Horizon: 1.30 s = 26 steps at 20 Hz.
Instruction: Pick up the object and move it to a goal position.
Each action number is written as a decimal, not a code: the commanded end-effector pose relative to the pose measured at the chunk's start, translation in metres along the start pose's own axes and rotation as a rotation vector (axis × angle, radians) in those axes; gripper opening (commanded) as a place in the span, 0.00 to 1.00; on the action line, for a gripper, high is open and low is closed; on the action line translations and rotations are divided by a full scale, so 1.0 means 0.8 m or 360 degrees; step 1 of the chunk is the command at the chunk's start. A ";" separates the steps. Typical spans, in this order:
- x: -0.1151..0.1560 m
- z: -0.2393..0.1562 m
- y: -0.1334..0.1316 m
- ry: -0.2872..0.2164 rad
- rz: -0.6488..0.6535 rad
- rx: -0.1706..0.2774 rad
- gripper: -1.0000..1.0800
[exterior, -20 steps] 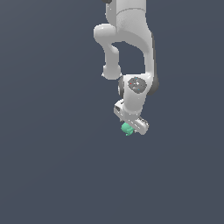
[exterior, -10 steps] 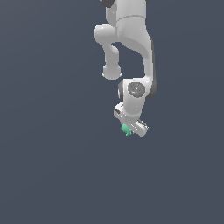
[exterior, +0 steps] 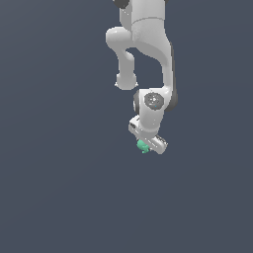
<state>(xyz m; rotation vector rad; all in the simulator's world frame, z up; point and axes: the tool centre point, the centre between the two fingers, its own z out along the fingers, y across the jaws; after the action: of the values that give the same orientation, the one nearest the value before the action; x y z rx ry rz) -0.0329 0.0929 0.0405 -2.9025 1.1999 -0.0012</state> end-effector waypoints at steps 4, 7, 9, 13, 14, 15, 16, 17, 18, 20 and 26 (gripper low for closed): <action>0.002 -0.009 0.006 0.0000 0.0000 0.0001 0.00; 0.005 -0.021 0.014 0.0000 0.0000 0.0001 0.00; 0.008 -0.032 0.021 0.0000 0.0001 0.0001 0.00; 0.014 -0.059 0.039 0.0000 0.0001 0.0001 0.00; 0.017 -0.068 0.045 -0.0001 0.0001 0.0002 0.00; 0.019 -0.077 0.051 -0.0001 0.0001 0.0002 0.00; 0.021 -0.086 0.057 -0.0001 0.0001 0.0002 0.00; 0.023 -0.097 0.064 -0.0001 0.0001 0.0002 0.00; 0.026 -0.107 0.071 -0.0002 0.0001 0.0002 0.00; 0.032 -0.130 0.086 -0.0003 0.0002 0.0002 0.00; 0.050 -0.202 0.133 -0.0004 0.0002 0.0003 0.00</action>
<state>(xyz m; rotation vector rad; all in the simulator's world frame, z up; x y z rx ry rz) -0.0753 -0.0008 0.1870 -2.8997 1.2007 0.0012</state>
